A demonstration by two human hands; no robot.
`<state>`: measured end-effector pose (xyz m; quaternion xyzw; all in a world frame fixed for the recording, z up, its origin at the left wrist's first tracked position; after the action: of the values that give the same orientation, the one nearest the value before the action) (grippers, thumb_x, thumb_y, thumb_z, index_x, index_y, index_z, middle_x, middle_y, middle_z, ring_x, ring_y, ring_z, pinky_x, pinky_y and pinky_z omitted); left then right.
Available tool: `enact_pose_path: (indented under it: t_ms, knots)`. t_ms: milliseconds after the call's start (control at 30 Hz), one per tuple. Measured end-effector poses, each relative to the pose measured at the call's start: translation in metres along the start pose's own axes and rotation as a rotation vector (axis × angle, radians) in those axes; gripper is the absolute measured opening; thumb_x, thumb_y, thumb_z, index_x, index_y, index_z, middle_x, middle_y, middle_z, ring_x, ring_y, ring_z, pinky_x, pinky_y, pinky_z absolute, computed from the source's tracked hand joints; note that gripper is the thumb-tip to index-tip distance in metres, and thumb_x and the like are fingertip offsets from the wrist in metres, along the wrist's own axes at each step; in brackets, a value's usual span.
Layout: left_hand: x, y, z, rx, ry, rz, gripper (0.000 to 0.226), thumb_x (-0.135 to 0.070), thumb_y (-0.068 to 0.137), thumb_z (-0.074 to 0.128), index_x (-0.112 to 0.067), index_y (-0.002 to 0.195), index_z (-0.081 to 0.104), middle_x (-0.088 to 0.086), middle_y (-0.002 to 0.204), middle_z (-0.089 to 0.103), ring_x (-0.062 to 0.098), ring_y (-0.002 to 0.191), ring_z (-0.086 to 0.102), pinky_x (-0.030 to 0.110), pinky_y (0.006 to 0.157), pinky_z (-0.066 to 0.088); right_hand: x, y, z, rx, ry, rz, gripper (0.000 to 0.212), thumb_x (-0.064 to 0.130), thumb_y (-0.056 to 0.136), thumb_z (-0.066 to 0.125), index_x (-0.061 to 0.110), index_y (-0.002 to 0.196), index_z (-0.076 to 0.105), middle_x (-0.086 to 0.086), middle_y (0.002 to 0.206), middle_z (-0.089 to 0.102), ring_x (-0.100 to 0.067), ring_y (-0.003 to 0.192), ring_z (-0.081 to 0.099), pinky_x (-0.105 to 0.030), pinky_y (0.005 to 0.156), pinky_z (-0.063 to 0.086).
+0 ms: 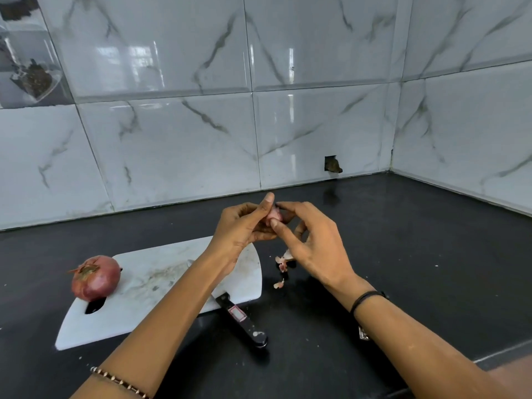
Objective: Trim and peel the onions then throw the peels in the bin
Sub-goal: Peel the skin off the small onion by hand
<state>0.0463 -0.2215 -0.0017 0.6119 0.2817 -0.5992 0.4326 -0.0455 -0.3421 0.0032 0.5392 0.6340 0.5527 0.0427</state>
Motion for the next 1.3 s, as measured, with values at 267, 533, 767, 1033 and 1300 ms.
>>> enact_pose_path:
  t_ms: [267,533,767,1033,1300]
  knots:
    - [0.007,-0.001,0.002,-0.029,-0.084,0.013,0.033,-0.030,0.098,0.064,0.002,0.104,0.070,0.022,0.100,0.076,0.030,0.094,0.076,0.028,0.073,0.061,-0.004,0.002,-0.012,-0.105,0.030,0.038,0.012,0.028,0.094,0.073,0.026,0.105,0.076,0.016,0.096,0.071,-0.009,0.079,0.064,-0.016,0.060,0.045]
    - [0.008,-0.001,0.000,-0.070,-0.119,0.009,0.033,-0.031,0.096,0.067,0.001,0.096,0.072,0.017,0.094,0.077,0.024,0.085,0.077,0.027,0.070,0.061,-0.012,0.002,0.004,0.027,-0.086,0.053,0.006,0.023,0.099,0.062,0.023,0.105,0.063,0.014,0.096,0.061,-0.009,0.084,0.060,-0.043,0.074,0.055]
    - [0.008,-0.002,-0.001,-0.062,-0.131,-0.009,0.029,-0.029,0.096,0.067,0.000,0.095,0.073,0.013,0.088,0.077,0.026,0.085,0.077,0.027,0.070,0.062,-0.006,-0.001,0.001,0.031,-0.060,0.082,0.013,0.036,0.088,0.058,0.028,0.098,0.059,0.013,0.091,0.062,-0.011,0.076,0.060,-0.047,0.072,0.055]
    - [0.007,-0.002,0.000,-0.060,0.003,0.007,0.028,-0.035,0.086,0.080,-0.010,0.100,0.077,0.011,0.093,0.076,0.020,0.084,0.073,0.034,0.083,0.062,0.008,-0.001,0.001,0.029,-0.065,0.029,0.041,0.047,0.085,0.076,0.028,0.119,0.061,0.016,0.111,0.061,-0.011,0.070,0.061,-0.041,0.071,0.056]
    - [0.003,-0.004,0.013,0.055,-0.014,0.004,0.042,-0.037,0.101,0.060,0.001,0.108,0.073,0.013,0.103,0.078,0.024,0.098,0.076,0.034,0.083,0.062,-0.004,-0.001,0.001,0.015,-0.053,0.088,0.034,0.036,0.099,0.060,0.025,0.131,0.059,0.015,0.113,0.066,-0.011,0.066,0.062,-0.044,0.073,0.058]
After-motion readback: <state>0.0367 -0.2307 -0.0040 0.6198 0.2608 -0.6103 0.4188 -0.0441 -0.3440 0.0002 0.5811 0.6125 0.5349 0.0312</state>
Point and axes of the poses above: each hand's wrist, its own y-axis towards the middle knuckle, its own z-axis out of the palm, x = y × z, the point moved 8 cm from there along y, towards the middle knuckle
